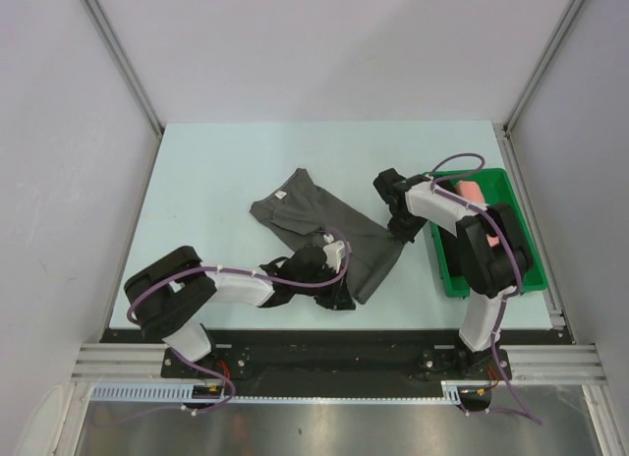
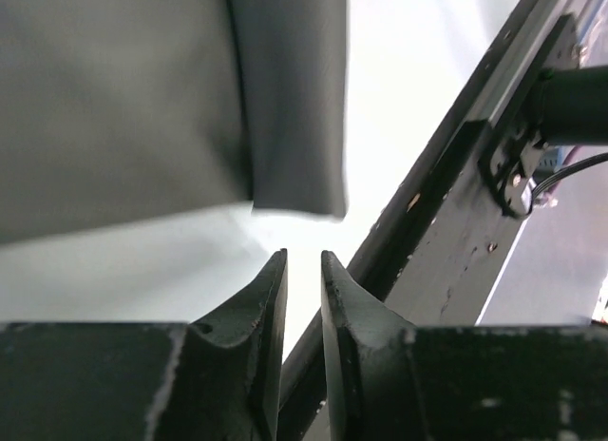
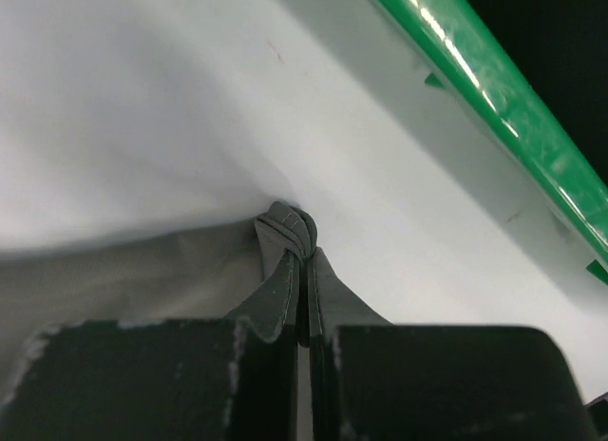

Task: Roll the t-shirts
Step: Roll the T-shirt to the center of the board.

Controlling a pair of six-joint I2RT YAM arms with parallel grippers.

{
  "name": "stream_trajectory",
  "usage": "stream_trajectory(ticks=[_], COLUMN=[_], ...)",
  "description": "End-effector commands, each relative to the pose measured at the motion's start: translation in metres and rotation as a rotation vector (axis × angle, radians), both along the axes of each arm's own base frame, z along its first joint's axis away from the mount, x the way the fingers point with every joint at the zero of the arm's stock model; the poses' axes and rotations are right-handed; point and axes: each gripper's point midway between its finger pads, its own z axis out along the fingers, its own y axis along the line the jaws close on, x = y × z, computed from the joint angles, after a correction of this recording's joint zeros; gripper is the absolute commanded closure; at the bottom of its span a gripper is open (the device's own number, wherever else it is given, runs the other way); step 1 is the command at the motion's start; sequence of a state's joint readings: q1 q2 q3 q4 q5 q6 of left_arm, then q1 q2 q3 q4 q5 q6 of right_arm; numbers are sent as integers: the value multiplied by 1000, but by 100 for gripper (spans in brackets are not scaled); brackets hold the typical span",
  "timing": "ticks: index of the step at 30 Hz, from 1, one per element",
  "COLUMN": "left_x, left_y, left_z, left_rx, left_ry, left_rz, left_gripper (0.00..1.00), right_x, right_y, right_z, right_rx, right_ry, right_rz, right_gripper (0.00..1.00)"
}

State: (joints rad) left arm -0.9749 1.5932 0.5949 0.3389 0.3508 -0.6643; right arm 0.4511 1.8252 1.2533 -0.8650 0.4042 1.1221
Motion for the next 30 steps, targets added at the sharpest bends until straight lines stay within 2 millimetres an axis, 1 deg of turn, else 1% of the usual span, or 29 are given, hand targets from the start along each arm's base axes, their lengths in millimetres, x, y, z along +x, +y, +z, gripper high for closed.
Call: stream_trajectory(ticks=[1, 4, 5, 7, 9, 10, 11, 12, 13, 14, 16, 17, 18, 22, 23, 27, 30], left_x=[-4, -1, 0, 2, 6, 13, 15, 17, 22, 30, 36, 44, 44, 55, 58, 60, 62], left_y=[4, 6, 6, 6, 7, 9, 12, 12, 13, 16, 16, 15, 12, -1, -8, -28, -40], left_z=[-7, -7, -6, 1, 12, 16, 20, 31, 37, 43, 57, 65, 69, 70, 68, 62, 59], left_rx=[5, 3, 3, -7, -4, 7, 29, 25, 36, 70, 79, 98, 106, 187, 203, 247, 238], left_ry=[43, 36, 33, 6, -34, -64, -92, -128, -158, -200, -256, -300, -321, -388, -401, -459, -469], left_rz=[-11, 1, 2, 1, 4, 28, 25, 32, 44, 69, 87, 102, 95, 96, 92, 87, 92], left_gripper=[75, 75, 75, 73, 67, 62, 59, 57, 52, 49, 43, 41, 40, 34, 33, 31, 30], right_x=[4, 4, 4, 4, 3, 4, 4, 5, 6, 7, 6, 7, 7, 5, 5, 5, 4], right_y=[-17, -15, -15, -15, -14, -12, -12, -10, -10, -10, -9, -8, -8, -7, -7, -6, -8], right_z=[-1, -3, -7, -8, -11, -10, -10, -8, -8, -5, -7, -6, -7, -8, -9, -9, -10], right_rx=[-145, -166, -179, -186, -191, -188, -193, -195, -201, -204, -207, -205, -208, -212, -208, -206, -206], right_ry=[33, 49, 63, 72, 88, 88, 91, 90, 89, 86, 95, 94, 99, 105, 105, 111, 118], right_rz=[-63, -61, -58, -60, -56, -52, -51, -48, -49, -49, -45, -45, -43, -42, -44, -45, -48], right_gripper=[100, 100, 100, 100, 100, 100, 100, 100, 100, 100, 100, 100, 100, 100, 100, 100, 100])
